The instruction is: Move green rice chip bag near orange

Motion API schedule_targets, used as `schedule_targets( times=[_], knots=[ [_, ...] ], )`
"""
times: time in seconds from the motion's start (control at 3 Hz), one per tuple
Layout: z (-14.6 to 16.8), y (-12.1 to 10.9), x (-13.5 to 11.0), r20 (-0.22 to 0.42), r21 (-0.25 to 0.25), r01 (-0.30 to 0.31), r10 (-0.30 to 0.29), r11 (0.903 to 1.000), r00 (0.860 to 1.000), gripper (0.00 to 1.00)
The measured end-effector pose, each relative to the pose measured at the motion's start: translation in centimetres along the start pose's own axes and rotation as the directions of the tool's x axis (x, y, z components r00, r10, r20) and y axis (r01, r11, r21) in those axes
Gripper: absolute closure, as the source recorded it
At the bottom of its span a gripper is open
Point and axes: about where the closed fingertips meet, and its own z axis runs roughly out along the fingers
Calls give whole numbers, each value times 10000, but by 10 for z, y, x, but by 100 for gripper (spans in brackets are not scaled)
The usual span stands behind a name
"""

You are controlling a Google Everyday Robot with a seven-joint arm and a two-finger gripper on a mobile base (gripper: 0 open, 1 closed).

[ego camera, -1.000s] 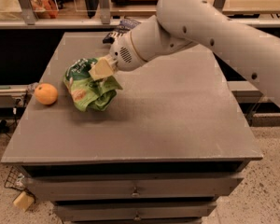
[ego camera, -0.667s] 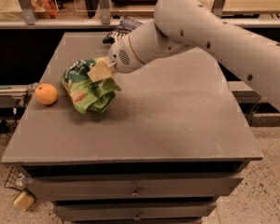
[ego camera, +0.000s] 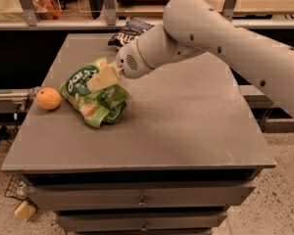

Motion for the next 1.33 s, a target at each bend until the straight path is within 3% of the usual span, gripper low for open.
schedule_targets(
  times=[0.33,0.67,1.0,1.33],
  knots=[
    [-4,-4,3,25,97,-13,13,10000,10000,0],
    [-28,-15,8,125,501,142,-148,9986,9998,0],
    [-90,-42,25,557,1191,404,-473,9921,9973,0],
    [-201,-87,52,1589,2326,526,-913,9711,9831,0]
  ],
)
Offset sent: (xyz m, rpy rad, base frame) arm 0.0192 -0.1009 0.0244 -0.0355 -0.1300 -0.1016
